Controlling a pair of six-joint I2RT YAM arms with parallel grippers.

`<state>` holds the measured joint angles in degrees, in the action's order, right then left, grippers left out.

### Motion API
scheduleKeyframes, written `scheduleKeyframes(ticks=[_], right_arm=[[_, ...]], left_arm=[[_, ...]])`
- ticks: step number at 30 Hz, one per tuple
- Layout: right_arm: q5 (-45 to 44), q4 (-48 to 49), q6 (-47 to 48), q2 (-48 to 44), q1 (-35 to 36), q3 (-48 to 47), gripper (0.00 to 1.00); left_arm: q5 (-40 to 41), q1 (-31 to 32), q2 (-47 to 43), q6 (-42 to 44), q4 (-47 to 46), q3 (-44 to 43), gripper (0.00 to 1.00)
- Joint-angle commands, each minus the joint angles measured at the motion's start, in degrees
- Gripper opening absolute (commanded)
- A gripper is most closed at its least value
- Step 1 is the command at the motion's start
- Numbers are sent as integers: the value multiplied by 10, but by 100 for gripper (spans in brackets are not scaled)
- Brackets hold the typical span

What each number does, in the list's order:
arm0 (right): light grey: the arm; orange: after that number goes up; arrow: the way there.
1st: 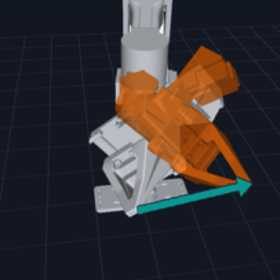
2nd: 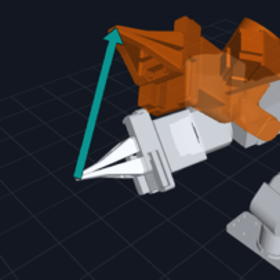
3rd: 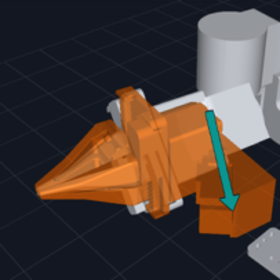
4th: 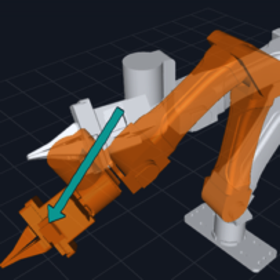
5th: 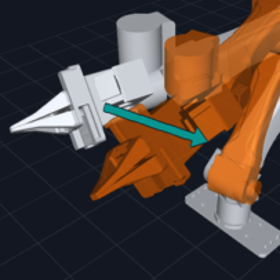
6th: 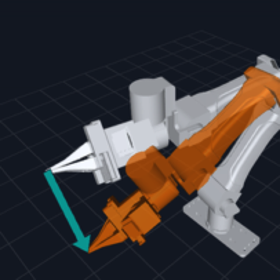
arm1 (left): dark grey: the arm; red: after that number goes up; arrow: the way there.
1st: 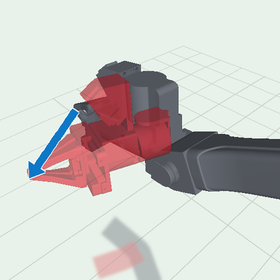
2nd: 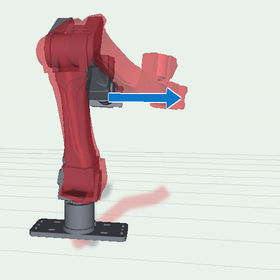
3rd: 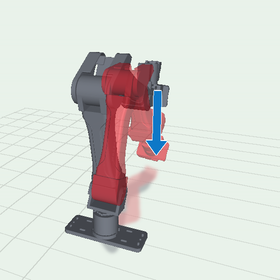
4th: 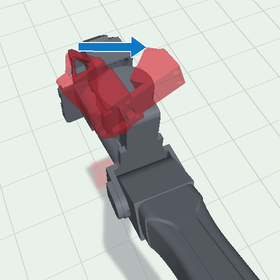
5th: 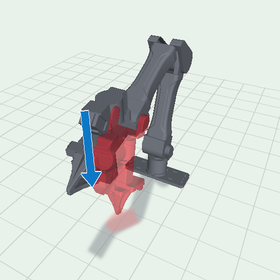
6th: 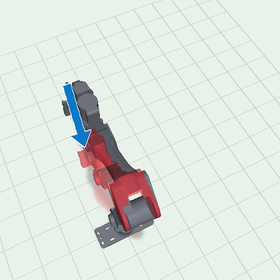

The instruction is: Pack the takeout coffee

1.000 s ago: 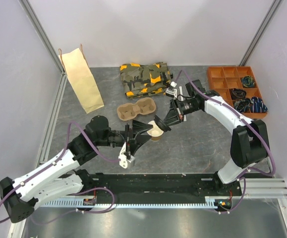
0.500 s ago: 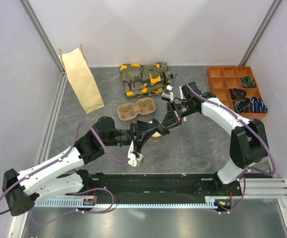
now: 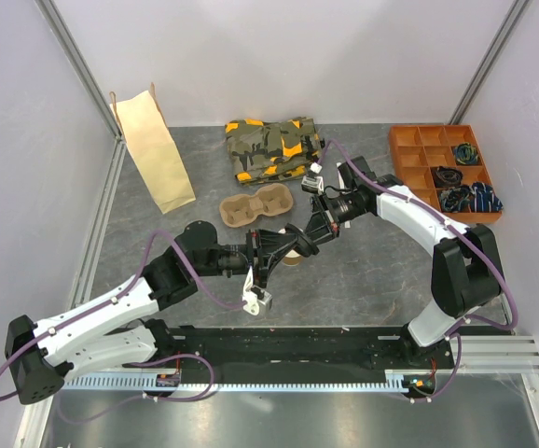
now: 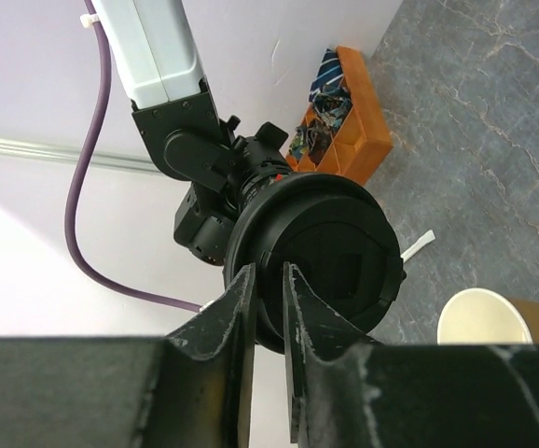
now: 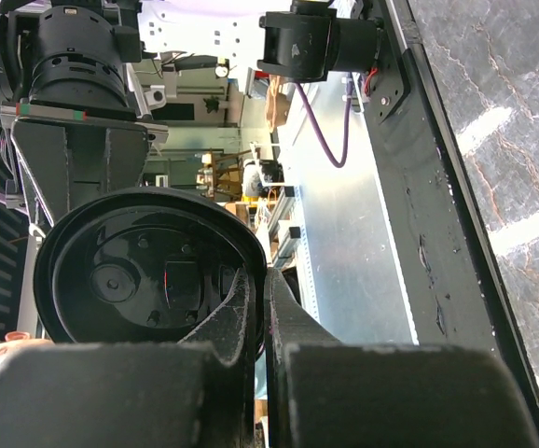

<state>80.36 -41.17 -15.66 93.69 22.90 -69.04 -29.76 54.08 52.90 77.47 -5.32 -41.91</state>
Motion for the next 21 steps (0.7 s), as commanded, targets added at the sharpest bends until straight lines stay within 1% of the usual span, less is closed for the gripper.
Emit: scheduleKeyframes(ticks=[1, 3, 4, 5, 6, 10, 12, 13, 15, 16, 17, 19, 21], right_arm=[[18, 18, -6, -14, 6, 7, 0], [15, 19, -7, -13, 7, 8, 0], [14, 20, -9, -13, 7, 8, 0], [13, 22, -9, -12, 7, 10, 0], [10, 26, -11, -13, 7, 10, 0], [7, 33, -18, -14, 7, 11, 1], [7, 36, -22, -13, 7, 10, 8], [5, 39, -24, -13, 7, 11, 24], [0, 47, -29, -13, 6, 11, 45], [-5, 48, -29, -11, 6, 10, 63], [-7, 49, -27, -11, 4, 7, 71], [-20, 49, -18, -12, -4, -10, 81], [-22, 48, -13, -11, -15, -23, 87]], left_arm=[[13, 7, -1, 35, -24, 3, 18], [16, 8, 2, 36, -22, 3, 13], [17, 8, 2, 37, -21, 1, 7], [18, 8, 3, 37, -20, 1, 3], [21, 8, 2, 36, -15, -1, 2], [24, 8, -1, 33, -2, -3, 2], [27, 8, -4, 30, 1, -2, 2], [27, 8, -7, 24, 3, -1, 2], [28, 8, -10, 15, 6, -4, 2], [29, 8, -12, 7, 10, -4, 2], [30, 8, -14, 1, 14, -6, 2], [33, 8, -17, -21, 28, -13, 2], [39, 8, -18, -56, 44, -24, 2]])
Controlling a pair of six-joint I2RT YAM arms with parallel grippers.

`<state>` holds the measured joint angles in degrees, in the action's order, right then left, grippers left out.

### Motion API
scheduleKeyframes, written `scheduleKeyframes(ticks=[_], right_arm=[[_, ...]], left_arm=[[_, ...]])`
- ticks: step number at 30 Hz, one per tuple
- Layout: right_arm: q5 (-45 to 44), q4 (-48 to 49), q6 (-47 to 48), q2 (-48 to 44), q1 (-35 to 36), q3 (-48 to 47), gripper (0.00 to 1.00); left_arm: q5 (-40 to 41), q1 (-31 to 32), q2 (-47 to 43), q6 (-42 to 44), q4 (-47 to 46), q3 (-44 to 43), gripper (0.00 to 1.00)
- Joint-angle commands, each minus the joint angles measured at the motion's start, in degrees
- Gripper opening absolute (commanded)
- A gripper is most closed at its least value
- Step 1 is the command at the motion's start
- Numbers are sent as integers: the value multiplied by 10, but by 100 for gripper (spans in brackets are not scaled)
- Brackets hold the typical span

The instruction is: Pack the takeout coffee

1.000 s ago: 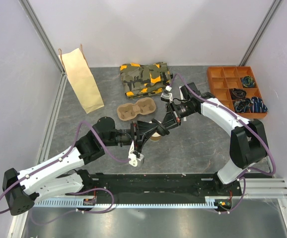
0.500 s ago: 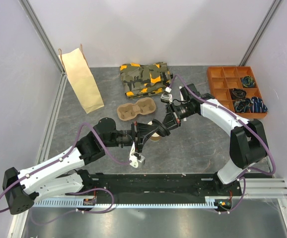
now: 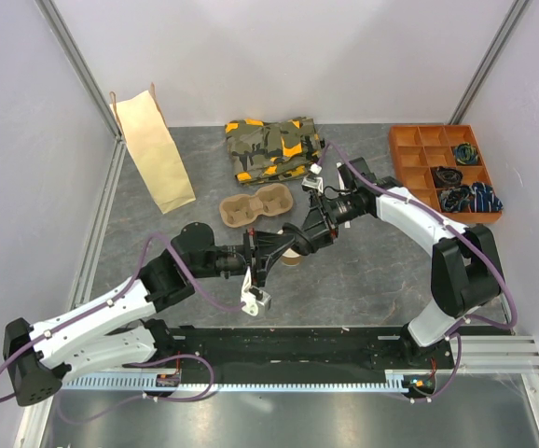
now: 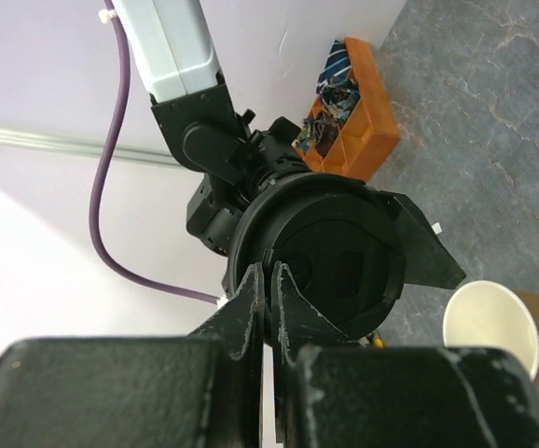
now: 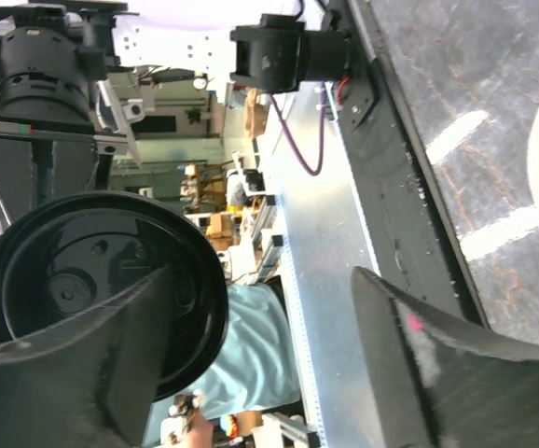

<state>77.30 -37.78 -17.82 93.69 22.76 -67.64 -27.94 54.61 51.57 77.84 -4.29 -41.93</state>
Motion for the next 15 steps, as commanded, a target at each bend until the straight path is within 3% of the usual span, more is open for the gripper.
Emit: scheduleKeyframes(ticks=[1, 2, 8, 11, 12, 15], right_arm=[[8, 11, 12, -11, -20, -45, 94], [4, 8, 17, -6, -35, -62, 98], [-56, -37, 73, 11, -120, -137, 98], [-215, -52, 131, -24, -143, -183, 98], [-308, -39, 146, -40, -143, -187, 98], [-420, 27, 169, -106, -144, -159, 98]], left_arm=[[24, 3, -3, -75, 55, -28, 2], [29, 3, -2, -93, 67, -39, 2], [50, 3, 17, -238, 171, -93, 2], [79, 3, 43, -334, 218, -138, 2], [86, 2, 68, -389, 247, -151, 2], [105, -4, 127, -499, 309, -209, 2]])
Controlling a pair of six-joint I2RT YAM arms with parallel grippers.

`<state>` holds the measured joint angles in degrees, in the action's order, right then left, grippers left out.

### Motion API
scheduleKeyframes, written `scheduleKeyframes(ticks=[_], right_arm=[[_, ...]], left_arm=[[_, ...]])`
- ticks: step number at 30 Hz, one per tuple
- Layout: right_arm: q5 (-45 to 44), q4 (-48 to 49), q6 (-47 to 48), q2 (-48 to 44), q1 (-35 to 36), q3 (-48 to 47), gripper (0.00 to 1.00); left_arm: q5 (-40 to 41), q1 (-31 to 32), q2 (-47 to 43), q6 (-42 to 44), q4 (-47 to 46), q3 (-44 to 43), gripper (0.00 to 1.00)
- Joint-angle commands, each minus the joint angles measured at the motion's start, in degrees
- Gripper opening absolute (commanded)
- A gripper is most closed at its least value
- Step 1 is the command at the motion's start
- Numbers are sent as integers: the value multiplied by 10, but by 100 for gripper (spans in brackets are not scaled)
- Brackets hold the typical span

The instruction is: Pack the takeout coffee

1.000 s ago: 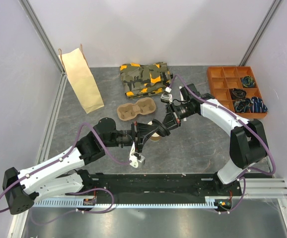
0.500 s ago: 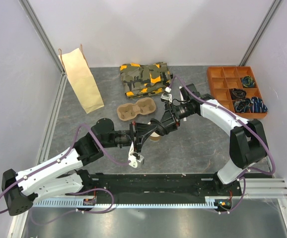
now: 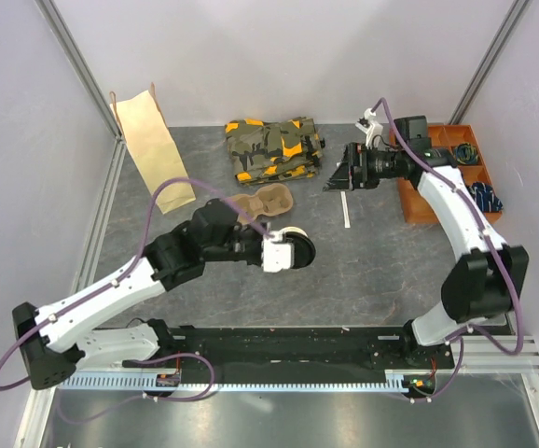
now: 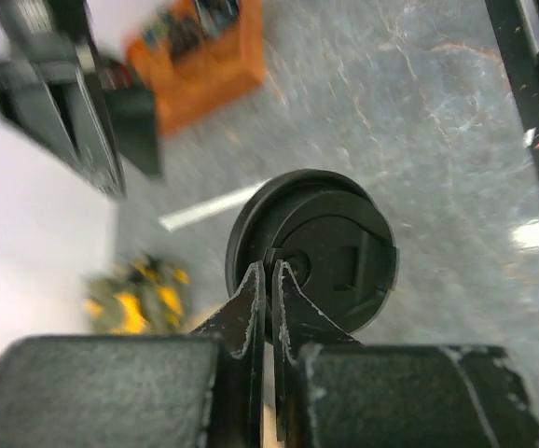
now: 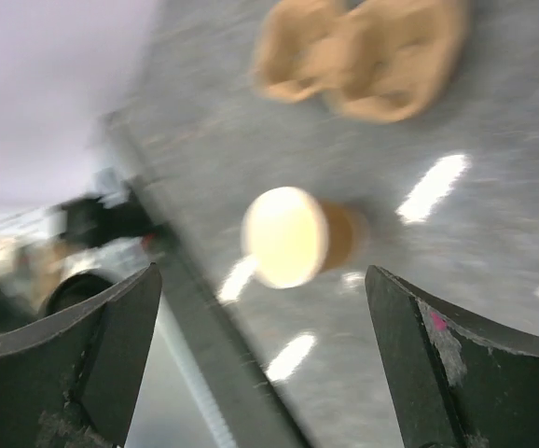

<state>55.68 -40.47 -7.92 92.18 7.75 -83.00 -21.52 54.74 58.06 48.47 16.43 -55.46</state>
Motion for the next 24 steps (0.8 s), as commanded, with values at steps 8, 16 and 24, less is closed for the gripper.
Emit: scheduleKeyframes(ticks=[8, 16, 24], right_arm=[[-223, 95, 66, -141, 3, 71, 98], [-108, 146, -17, -130, -1, 153, 98], [-89, 196, -56, -141, -1, 193, 98]], left_arm=[[-46, -116, 201, -443, 156, -157, 2], [-36, -172, 281, -526, 163, -199, 2], [-22, -189, 303, -575, 85, -173, 2]])
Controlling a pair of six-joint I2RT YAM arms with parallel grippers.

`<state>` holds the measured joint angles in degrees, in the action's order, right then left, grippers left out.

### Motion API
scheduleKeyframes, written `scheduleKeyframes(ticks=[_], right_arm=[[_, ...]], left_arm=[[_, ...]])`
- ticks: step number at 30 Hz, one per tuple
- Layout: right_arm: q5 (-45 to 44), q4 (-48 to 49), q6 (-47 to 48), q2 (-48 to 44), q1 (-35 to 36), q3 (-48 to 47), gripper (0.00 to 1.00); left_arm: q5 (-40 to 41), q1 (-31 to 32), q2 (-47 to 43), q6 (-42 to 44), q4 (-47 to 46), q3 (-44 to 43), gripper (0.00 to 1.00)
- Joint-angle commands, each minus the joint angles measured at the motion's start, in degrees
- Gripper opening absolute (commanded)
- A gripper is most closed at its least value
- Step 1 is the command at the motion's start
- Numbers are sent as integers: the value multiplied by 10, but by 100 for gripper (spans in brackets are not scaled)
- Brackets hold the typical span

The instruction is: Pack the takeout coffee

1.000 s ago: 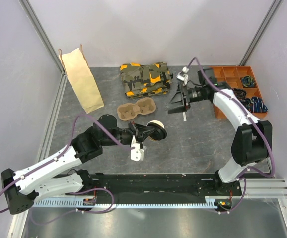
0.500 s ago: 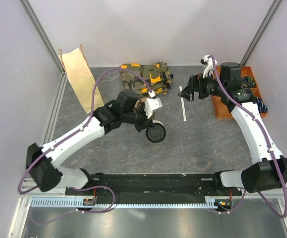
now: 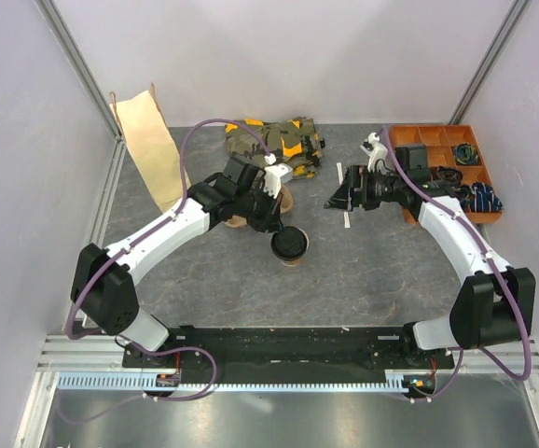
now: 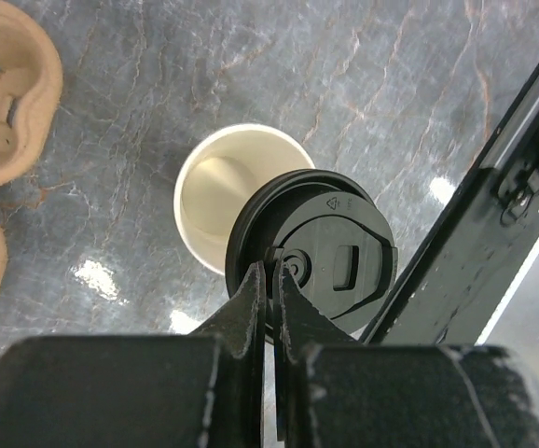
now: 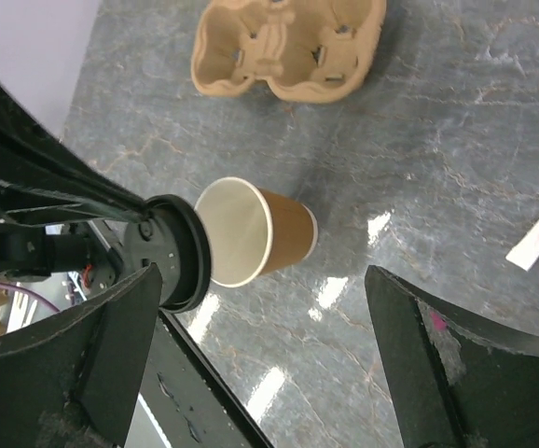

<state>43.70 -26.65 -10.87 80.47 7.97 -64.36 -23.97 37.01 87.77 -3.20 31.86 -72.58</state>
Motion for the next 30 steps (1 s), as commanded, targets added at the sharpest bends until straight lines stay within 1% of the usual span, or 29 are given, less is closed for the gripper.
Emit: scheduleKeyframes(ticks=[1, 3, 4, 6, 7, 8, 10, 14, 15, 16, 17, 18, 20, 21, 25, 30], right_arm=[[31, 57, -25, -24, -4, 6, 98], [20, 54, -17, -25, -3, -3, 98], [-12, 51, -7, -31, -3, -11, 98], [-47, 36, 30, -37, -2, -44, 98], [-88, 31, 43, -37, -2, -56, 98], [-98, 21, 74, -36, -3, -66, 98], [-122, 10, 98, -27, -3, -89, 98], [-112, -1, 146, -21, -3, -108, 98], [-114, 4, 137, -23, -2, -105, 98], [-134, 34, 110, -25, -2, -98, 98], [-162, 44, 77, -27, -3, -91, 98], [-151, 44, 65, -25, -2, -85, 98], [-110, 44, 76, -22, -3, -75, 98], [-47, 44, 78, -11, -3, -68, 98], [52, 56, -12, 27, -2, -55, 98], [67, 109, -59, 7, -1, 5, 98]], left_arm=[[-1, -17, 7, -65, -79, 5, 2], [-8, -20, 7, -73, -102, 9, 2], [-9, -24, 6, -73, -106, 9, 2], [-13, -26, 3, -76, -115, 11, 2], [-12, -26, 0, -76, -116, 11, 2], [-13, -26, -1, -76, -117, 11, 2], [-19, -26, -6, -76, -117, 13, 2], [-20, -26, -11, -76, -121, 22, 2], [-19, -26, -12, -77, -123, 25, 2], [-20, -26, -11, -78, -125, 29, 2], [-23, -26, -9, -79, -126, 30, 2], [-21, -26, -9, -80, -128, 31, 2], [-22, -26, -5, -81, -132, 33, 2], [-21, -26, -3, -81, -132, 33, 2], [-27, -27, 7, -88, -131, 34, 2], [-23, -27, 20, -88, -139, 42, 2]])
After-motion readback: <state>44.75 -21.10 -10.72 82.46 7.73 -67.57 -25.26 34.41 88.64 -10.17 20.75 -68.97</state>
